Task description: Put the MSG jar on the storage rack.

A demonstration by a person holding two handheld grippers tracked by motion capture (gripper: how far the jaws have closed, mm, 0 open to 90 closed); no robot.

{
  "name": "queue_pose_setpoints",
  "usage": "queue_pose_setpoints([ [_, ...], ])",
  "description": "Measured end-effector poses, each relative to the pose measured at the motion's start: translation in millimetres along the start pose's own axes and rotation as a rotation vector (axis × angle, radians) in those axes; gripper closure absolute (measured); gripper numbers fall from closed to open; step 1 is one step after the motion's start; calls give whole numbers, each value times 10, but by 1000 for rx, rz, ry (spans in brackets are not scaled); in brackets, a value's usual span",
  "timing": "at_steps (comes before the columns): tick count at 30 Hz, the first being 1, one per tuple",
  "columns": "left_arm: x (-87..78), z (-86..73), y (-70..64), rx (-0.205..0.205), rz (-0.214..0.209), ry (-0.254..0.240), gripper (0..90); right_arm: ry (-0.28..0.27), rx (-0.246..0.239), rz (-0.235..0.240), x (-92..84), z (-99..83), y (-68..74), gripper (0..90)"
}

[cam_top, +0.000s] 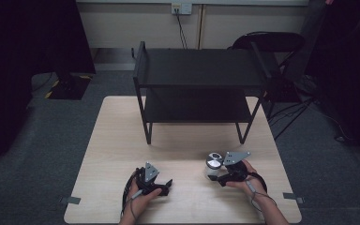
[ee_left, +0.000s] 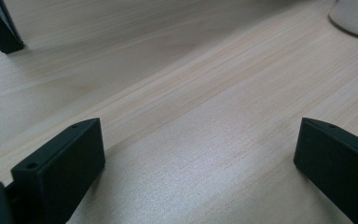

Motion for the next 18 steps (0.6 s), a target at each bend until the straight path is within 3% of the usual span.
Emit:
queue_pose_setpoints([
  [18,0,0,0,0,0,0,10,10,3,-7,-46,100,47,309],
])
Point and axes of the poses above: each handheld gripper's, and its own axes: x roughly forward along the jaws, z roughly out of its top, y roughly to its left, the point moved 9 cm from there along x, roughly forward along the jaws, and after that the axes turned 15 degrees about z, right-handed, at the moved point
